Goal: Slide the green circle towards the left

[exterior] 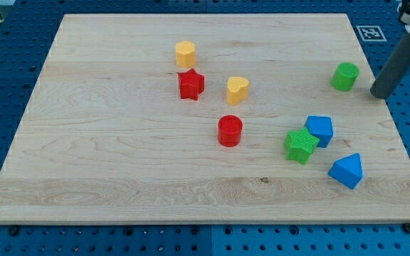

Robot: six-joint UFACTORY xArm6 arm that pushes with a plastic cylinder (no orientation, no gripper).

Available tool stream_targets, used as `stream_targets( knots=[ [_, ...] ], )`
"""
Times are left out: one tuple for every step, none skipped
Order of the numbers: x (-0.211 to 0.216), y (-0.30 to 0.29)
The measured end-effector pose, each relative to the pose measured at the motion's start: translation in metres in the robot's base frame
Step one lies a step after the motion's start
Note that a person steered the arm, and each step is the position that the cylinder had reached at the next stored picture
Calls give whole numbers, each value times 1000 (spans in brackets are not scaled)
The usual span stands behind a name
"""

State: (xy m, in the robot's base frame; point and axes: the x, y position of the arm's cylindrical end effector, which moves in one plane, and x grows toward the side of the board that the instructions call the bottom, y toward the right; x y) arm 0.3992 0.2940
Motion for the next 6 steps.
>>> stream_targets(
  knots=[
    [-10, -1],
    [-19, -15],
    [-24, -46],
    [-24, -60],
    [-18, -60],
    [-7, -51]
  ],
)
